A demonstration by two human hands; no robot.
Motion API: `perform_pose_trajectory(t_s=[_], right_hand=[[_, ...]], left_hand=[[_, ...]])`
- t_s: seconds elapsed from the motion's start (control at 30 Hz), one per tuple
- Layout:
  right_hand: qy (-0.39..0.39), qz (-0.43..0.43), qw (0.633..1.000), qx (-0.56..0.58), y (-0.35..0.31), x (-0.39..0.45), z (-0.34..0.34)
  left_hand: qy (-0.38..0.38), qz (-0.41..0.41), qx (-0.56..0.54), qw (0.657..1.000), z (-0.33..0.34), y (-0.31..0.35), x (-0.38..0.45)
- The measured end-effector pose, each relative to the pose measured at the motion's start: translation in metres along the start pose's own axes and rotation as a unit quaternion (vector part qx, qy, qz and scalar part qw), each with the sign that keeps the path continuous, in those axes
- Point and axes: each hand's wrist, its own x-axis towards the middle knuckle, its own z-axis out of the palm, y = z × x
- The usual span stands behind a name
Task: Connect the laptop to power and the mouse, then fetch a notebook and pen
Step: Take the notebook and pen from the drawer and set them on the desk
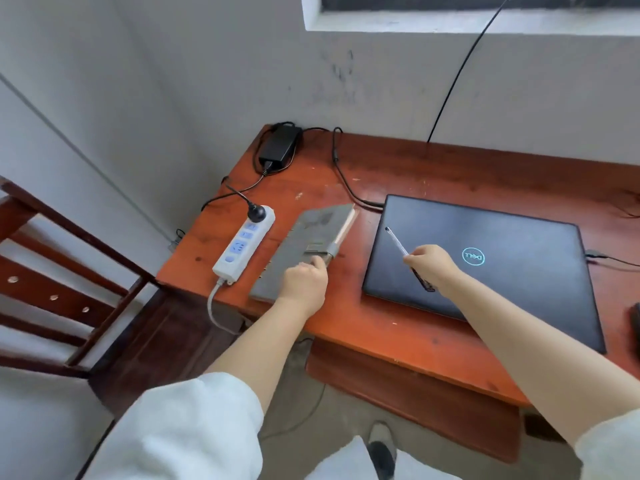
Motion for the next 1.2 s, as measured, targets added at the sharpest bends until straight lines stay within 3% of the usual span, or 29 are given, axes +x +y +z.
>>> perform_pose_trajectory(t_s=[0.13,0.43,0.57,0.77,1.0,1.2], right_hand=[[-0.013,0.012,1.000,-0.002,0.006,0.014,0.006],[-0.064,0.023,0.998,-0.015,0.016,0.020,0.027],[-0.051,0.016,0.998,-0.031,0.004,0.024,0.043],[0.013,0.033,0.999,-0.026,-0.026,0.028,0.088],[0.033,0.100,0.992,-0.064,-0.059,0.034,0.129],[0.047,0.105,0.988,-0.099,-0.061,0.034,0.147]], left_hand=[[-0.078,-0.049,-0.017,0.996,0.017,0.030,0.027],[-0.153,-0.109,-0.002,0.982,0.040,0.031,0.064],[-0.150,-0.062,0.007,0.987,0.032,0.021,0.070],[-0.060,-0.009,-0.087,0.994,0.029,-0.040,0.083],[-0.163,-0.067,-0.153,0.972,0.043,-0.094,0.107],[-0.184,-0.076,-0.190,0.961,0.046,-0.105,0.109]])
